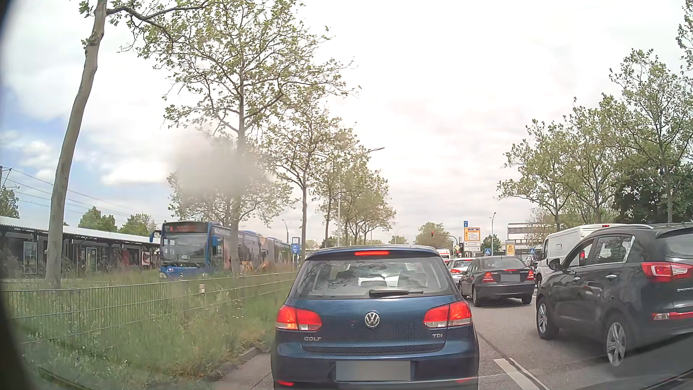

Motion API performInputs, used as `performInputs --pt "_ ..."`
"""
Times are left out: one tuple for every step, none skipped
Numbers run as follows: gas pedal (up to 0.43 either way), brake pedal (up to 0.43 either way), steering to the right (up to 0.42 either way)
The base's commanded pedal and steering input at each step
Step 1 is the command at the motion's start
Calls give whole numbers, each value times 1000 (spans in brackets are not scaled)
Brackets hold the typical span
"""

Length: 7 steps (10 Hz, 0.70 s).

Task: Follow the waypoints while adhering to traffic rules and regulations

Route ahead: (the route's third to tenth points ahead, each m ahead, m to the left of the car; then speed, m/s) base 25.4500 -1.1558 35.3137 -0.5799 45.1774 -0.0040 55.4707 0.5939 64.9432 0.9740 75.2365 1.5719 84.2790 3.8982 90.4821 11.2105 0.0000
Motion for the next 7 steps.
performInputs --pt "0 250 -4" --pt "0 250 -4" --pt "0 250 -4" --pt "0 250 -4" --pt "0 250 -4" --pt "0 250 -4" --pt "0 250 -4"
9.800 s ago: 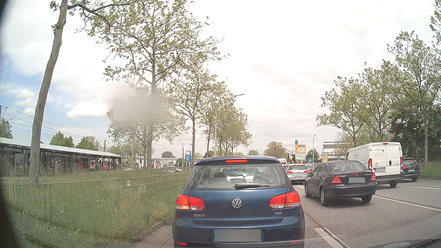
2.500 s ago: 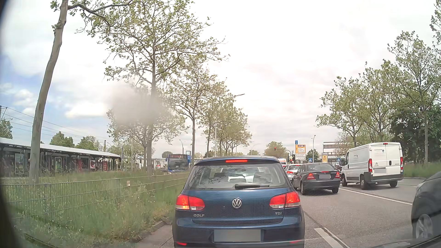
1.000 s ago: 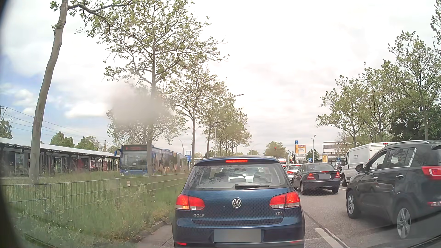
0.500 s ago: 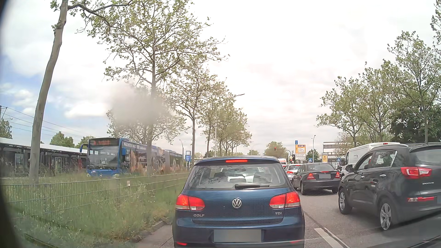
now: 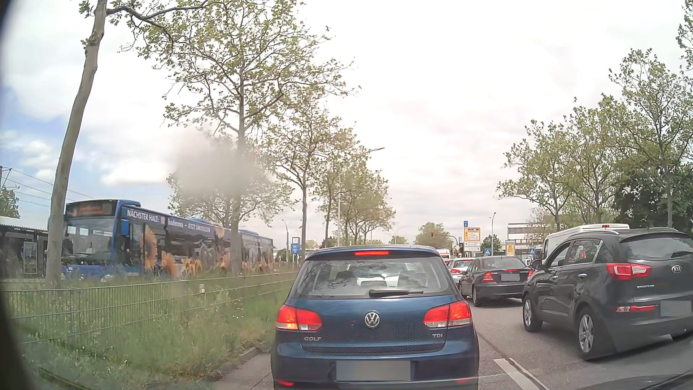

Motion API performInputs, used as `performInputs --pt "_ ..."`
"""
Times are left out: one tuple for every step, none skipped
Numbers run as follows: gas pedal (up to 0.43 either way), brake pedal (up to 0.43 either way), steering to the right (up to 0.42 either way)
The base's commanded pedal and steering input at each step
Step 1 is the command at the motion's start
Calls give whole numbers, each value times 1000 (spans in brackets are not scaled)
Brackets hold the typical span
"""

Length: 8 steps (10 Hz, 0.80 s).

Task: Follow the waypoints while adhering to traffic rules and regulations

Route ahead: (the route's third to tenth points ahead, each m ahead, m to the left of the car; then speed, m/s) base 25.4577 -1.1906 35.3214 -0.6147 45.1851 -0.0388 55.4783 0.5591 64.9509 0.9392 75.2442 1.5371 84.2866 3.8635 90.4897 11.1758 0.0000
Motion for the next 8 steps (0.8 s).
performInputs --pt "0 250 -4" --pt "0 250 -4" --pt "0 250 -4" --pt "0 250 -4" --pt "0 250 -4" --pt "0 250 -4" --pt "0 250 -4" --pt "0 250 -4"
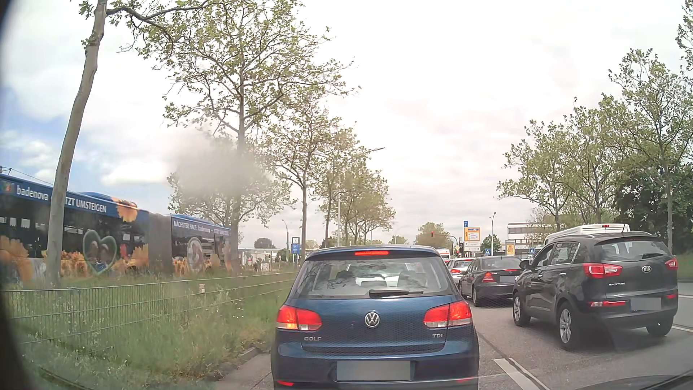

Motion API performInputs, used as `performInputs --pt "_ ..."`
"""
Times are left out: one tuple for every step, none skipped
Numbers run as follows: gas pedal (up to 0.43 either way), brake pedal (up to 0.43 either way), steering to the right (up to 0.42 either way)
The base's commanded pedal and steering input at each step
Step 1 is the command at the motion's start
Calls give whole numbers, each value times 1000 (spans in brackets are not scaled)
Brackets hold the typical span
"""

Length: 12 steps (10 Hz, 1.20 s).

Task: Follow the waypoints while adhering to traffic rules and regulations

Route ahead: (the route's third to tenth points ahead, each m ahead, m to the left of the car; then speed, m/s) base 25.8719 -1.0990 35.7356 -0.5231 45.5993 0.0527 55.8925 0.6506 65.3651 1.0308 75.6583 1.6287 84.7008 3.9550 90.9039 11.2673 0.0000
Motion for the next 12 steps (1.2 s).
performInputs --pt "0 250 -4" --pt "0 250 -4" --pt "0 250 -5" --pt "0 250 -4" --pt "0 250 -4" --pt "0 250 -4" --pt "0 250 -5" --pt "0 250 -4" --pt "0 250 -5" --pt "0 250 -5" --pt "0 250 -4" --pt "0 250 -5"
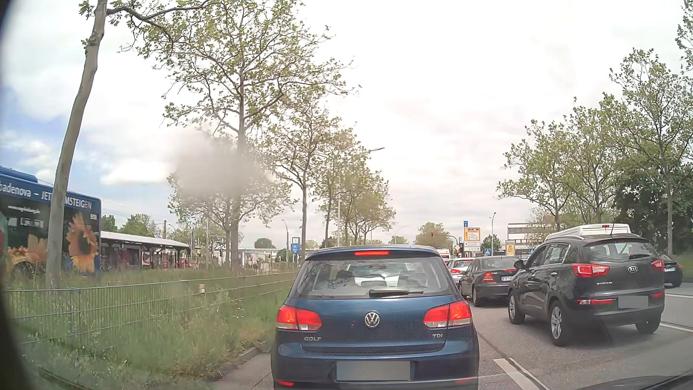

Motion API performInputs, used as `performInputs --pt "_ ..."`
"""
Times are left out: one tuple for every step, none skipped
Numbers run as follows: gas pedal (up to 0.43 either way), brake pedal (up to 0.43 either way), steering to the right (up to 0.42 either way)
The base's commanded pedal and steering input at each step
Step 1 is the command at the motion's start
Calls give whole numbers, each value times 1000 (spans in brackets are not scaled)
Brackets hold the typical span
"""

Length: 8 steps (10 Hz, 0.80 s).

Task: Follow the waypoints while adhering to traffic rules and regulations

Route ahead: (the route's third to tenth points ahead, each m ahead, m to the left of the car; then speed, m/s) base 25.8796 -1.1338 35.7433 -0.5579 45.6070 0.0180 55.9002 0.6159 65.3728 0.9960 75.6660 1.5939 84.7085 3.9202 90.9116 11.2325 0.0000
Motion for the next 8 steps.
performInputs --pt "0 250 -5" --pt "0 250 -5" --pt "0 250 -4" --pt "0 250 -5" --pt "0 250 -4" --pt "0 250 -5" --pt "0 250 -5" --pt "0 250 -5"
